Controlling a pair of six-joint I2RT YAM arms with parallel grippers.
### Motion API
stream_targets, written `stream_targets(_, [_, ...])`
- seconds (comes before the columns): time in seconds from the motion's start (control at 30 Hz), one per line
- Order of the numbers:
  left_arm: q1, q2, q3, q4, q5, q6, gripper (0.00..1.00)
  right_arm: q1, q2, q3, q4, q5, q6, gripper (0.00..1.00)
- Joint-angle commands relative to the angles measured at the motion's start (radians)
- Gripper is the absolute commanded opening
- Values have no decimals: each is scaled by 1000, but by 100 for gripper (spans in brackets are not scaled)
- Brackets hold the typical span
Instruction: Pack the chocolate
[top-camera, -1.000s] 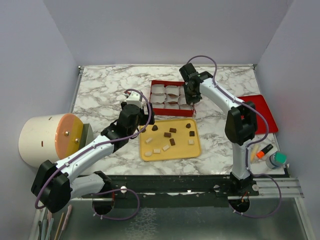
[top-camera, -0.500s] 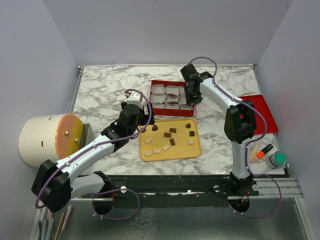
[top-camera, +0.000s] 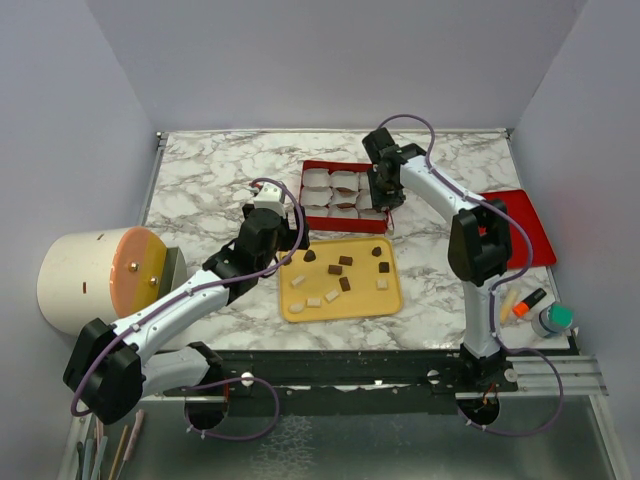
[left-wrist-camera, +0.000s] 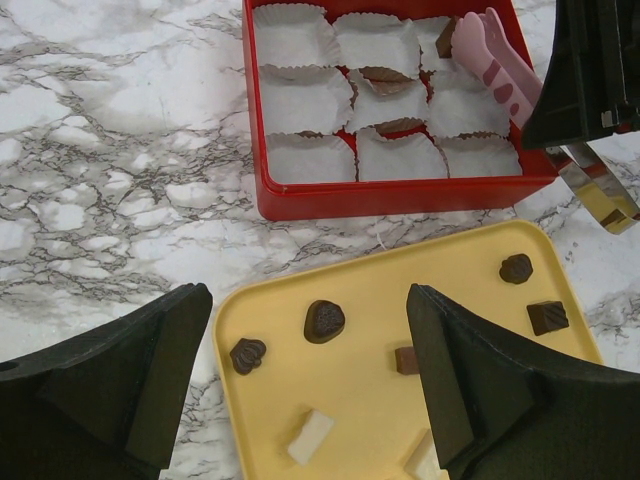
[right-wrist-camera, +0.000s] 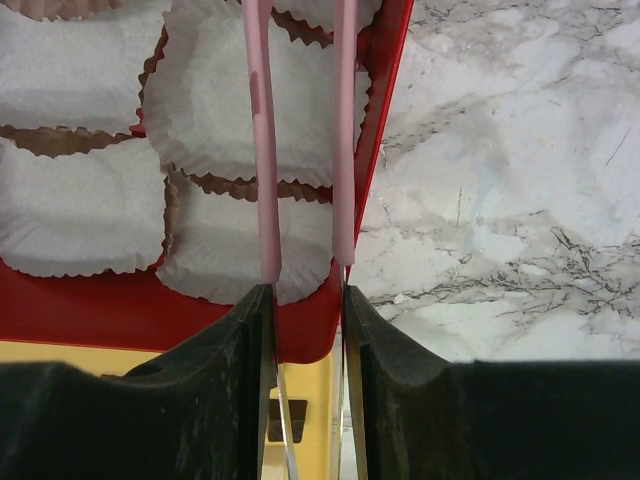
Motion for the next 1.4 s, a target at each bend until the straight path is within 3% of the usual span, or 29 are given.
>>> stream_targets(0.0, [-3, 9, -8, 19, -18, 12, 89, -9, 24, 21, 14, -23, -15, 36])
stream_targets(0.27, [-2, 14, -7, 27, -17, 14, 89, -10, -25, 2, 43, -22, -19, 32])
stream_targets(1.37, [-3, 24, -5, 28, -4, 9, 88, -10, -63, -23, 53, -28, -32, 37])
